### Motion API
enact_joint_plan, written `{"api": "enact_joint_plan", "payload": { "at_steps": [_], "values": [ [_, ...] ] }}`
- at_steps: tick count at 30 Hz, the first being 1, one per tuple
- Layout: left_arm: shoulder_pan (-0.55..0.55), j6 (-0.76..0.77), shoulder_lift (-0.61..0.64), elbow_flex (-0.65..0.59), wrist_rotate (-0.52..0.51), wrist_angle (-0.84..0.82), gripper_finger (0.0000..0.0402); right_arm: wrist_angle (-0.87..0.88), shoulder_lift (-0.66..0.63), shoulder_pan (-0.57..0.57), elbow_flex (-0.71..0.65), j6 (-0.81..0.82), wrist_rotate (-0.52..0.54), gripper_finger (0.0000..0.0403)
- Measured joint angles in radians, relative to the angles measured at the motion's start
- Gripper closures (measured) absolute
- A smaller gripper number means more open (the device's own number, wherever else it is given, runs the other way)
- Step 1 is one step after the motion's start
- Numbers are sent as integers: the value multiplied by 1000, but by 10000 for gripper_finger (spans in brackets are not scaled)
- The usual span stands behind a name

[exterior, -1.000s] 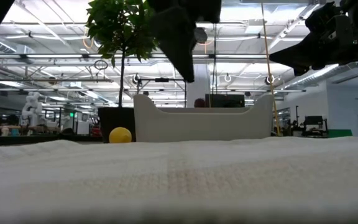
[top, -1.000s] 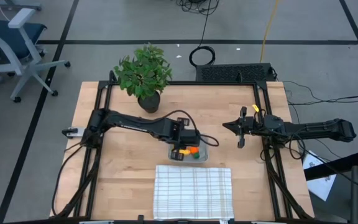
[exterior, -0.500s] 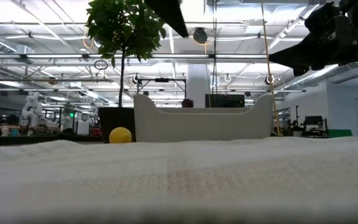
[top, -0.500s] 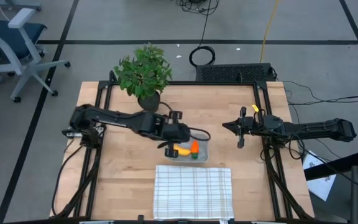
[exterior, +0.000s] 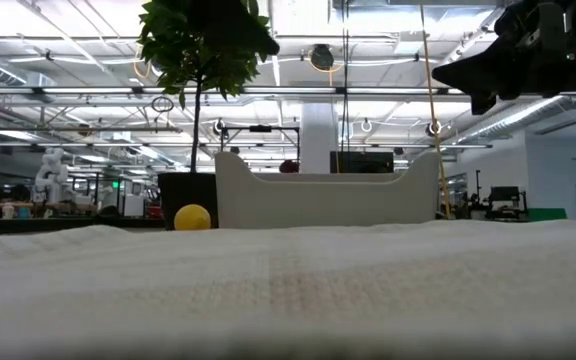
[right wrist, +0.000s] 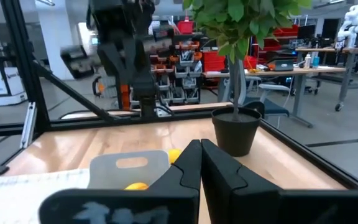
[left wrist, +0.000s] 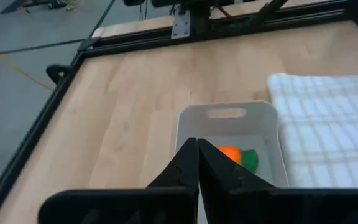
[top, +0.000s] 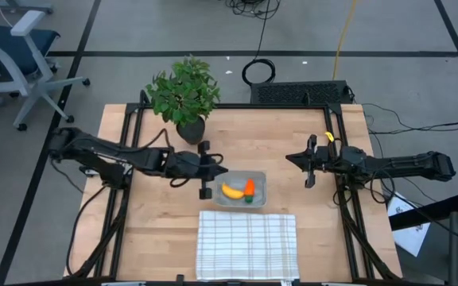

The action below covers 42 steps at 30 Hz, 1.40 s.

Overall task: Pick and placing Produce into tupperware
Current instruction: Put the yellow lemon into the gray basket

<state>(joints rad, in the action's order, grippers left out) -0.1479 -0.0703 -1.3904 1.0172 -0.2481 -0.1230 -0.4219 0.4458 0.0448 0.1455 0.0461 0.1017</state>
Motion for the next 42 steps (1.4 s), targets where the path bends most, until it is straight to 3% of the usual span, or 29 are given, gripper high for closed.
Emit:
{"api": "enact_joint_plan", "payload": {
  "at_steps": [4, 7, 11, 16, 23, 28, 34, 42],
  "values": [
    [-32, -46, 68, -109, -24, 153, 401, -8, -7, -1, 0, 11, -18, 403],
    [-47, -87, 155, -194, -107, 175, 401, -15, -24, -1, 0, 11, -55, 403],
    [-14, -51, 326, -292, -144, 199, 401, 13, -53, -1, 0, 7, -58, 403],
    [34, -14, 515, -459, -48, 343, 401, 22, -72, -1, 0, 0, -58, 403],
    [63, -50, 602, -727, -16, 542, 401, 23, -72, -1, 0, 24, -55, 403],
    [95, -95, 671, -776, 96, 498, 401, 16, -81, -1, 0, 1, -55, 403],
    [97, -86, 817, -779, 95, 386, 401, 51, -109, -1, 0, 1, -55, 403],
    [97, -78, 836, -780, 83, 279, 401, 60, -115, -1, 0, -5, -55, 403]
  ]
}}
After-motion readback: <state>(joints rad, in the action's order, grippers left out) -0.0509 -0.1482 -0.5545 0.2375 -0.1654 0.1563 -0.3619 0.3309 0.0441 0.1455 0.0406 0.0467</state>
